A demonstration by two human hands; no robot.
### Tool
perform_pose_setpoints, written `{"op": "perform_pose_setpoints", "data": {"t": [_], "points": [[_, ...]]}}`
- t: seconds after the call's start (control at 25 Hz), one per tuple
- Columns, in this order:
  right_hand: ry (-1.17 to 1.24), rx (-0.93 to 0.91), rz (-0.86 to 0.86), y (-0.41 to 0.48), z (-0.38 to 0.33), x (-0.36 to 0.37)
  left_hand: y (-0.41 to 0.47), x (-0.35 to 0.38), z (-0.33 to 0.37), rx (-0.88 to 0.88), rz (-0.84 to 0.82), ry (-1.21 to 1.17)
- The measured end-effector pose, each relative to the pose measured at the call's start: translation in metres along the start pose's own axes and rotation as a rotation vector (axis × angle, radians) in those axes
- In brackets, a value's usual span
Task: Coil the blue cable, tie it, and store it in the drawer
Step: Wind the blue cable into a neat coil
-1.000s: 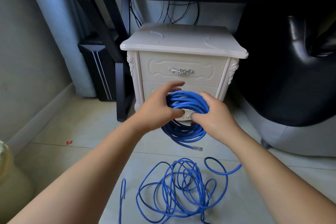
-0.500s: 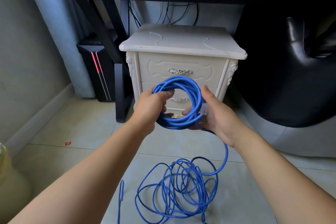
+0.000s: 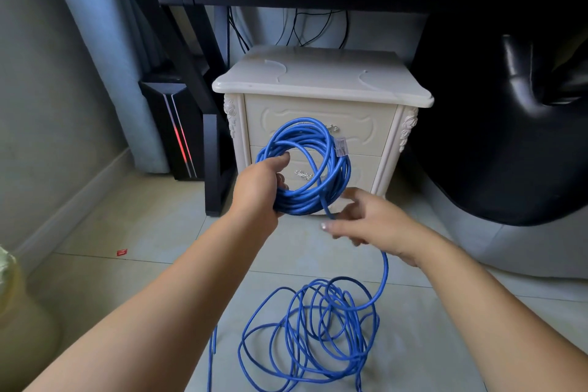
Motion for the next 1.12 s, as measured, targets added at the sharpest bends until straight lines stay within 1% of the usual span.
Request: {"op": "perform_pose_setpoints", "data": {"t": [0.12,0.2,0.28,0.32,0.4,0.52,0.6,0.68,0.72,0.8,0.84,0.92,1.04,1.12], "points": [[0.376,-0.084,0.111,0.004,-0.008,-0.021,0.003,-0.006,0.005,0.026,0.01,-0.018],[0.599,-0.09,0.185,0.004,-0.008,-0.035,0.005,-0.009,0.009,0.07,0.014,0.011],[0.757,-0.085,0.188,0.004,-0.006,-0.037,0.006,-0.008,0.01,0.096,0.023,0.03],[0.789,-0.083,0.172,0.005,-0.007,-0.035,0.006,-0.01,0.01,0.097,0.037,0.03],[0.722,-0.083,0.195,0.006,-0.005,-0.029,0.008,-0.014,0.007,0.077,0.076,0.02],[0.448,-0.065,0.408,0.005,0.002,-0.035,0.008,-0.017,0.001,0.055,0.115,0.01],[0.303,-0.051,0.469,0.001,-0.002,-0.035,0.006,-0.017,0.002,0.082,0.139,0.036],[0.318,-0.037,0.437,-0.004,-0.006,-0.032,0.002,-0.016,0.008,0.139,0.158,0.071],[0.349,-0.05,0.379,-0.006,-0.012,-0.026,0.0,-0.016,0.012,0.173,0.165,0.092],[0.294,-0.097,0.286,-0.009,-0.027,-0.014,-0.006,-0.013,0.019,0.243,0.167,0.144],[0.228,-0.098,0.276,-0.009,-0.029,-0.008,-0.01,-0.009,0.022,0.278,0.159,0.18],[0.146,-0.062,0.351,-0.005,-0.021,-0.006,-0.021,0.004,0.025,0.344,0.119,0.249],[0.325,0.013,0.498,-0.002,-0.003,-0.02,-0.034,0.026,0.024,0.422,0.03,0.3],[0.44,-0.001,0.561,-0.003,-0.003,-0.035,-0.036,0.033,0.022,0.426,-0.015,0.303]]}}
Point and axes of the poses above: each hand's wrist, its own y-axis towards the middle knuckle, its own x-axis out of the palm, z = x × y, the point moved 10 cm from there along y, towards the middle knuckle, and after that the axes turned 6 degrees about y, right-handed, at the moved point
